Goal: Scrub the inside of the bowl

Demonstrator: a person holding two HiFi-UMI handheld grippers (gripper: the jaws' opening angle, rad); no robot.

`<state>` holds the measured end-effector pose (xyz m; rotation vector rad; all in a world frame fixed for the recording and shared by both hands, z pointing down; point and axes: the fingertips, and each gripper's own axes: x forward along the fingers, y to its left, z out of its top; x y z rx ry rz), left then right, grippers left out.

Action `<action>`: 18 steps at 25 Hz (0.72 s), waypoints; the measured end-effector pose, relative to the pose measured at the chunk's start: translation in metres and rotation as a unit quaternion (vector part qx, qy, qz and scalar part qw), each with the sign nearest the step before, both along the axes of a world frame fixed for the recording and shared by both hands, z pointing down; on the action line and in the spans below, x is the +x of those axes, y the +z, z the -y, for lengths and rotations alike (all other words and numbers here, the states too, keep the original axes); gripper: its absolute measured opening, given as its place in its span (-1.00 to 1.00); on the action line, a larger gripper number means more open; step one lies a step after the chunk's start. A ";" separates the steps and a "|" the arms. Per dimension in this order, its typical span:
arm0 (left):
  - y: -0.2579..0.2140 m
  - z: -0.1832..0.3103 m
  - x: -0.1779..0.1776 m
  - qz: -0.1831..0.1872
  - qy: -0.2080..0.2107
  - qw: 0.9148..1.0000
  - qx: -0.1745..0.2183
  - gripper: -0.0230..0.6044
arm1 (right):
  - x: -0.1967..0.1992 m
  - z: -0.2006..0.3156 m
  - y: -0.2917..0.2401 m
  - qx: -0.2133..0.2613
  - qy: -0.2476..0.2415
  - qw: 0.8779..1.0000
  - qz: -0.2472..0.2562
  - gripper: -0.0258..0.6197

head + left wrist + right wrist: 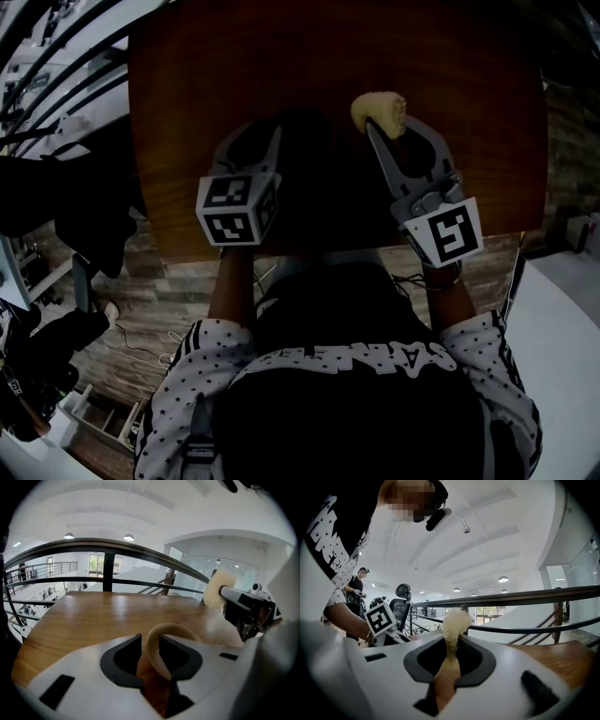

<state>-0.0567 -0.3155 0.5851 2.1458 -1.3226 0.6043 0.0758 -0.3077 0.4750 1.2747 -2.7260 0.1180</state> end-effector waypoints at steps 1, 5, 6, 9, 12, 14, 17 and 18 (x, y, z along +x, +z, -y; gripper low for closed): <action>-0.004 0.001 -0.002 -0.003 -0.005 1.000 0.007 -0.54 | 0.000 0.000 -0.001 0.000 0.001 1.000 0.000 -0.73; -0.020 0.003 -0.006 -0.007 -0.017 0.999 0.033 -0.54 | -0.001 0.000 -0.004 0.003 0.001 1.000 0.000 -0.73; -0.023 0.004 -0.008 -0.007 -0.021 0.999 0.039 -0.55 | -0.002 0.000 -0.005 0.004 0.001 1.000 0.001 -0.73; -0.035 0.005 -0.014 -0.002 -0.030 0.998 0.060 -0.68 | -0.005 0.000 -0.008 0.006 0.000 1.000 0.002 -0.73; -0.045 0.002 -0.017 0.002 -0.039 0.996 0.079 -0.81 | -0.006 -0.004 -0.010 0.006 -0.002 1.000 0.001 -0.73; -0.052 -0.002 -0.019 0.004 -0.045 0.995 0.087 -0.85 | -0.007 -0.009 -0.013 0.006 -0.004 1.000 0.000 -0.73; -0.066 -0.004 -0.026 0.008 -0.050 0.993 0.104 -0.88 | -0.015 -0.014 -0.019 0.010 -0.008 1.000 0.002 -0.73; -0.071 -0.005 -0.026 0.007 -0.045 0.993 0.111 -0.88 | -0.017 -0.015 -0.022 0.011 -0.009 1.000 0.003 -0.73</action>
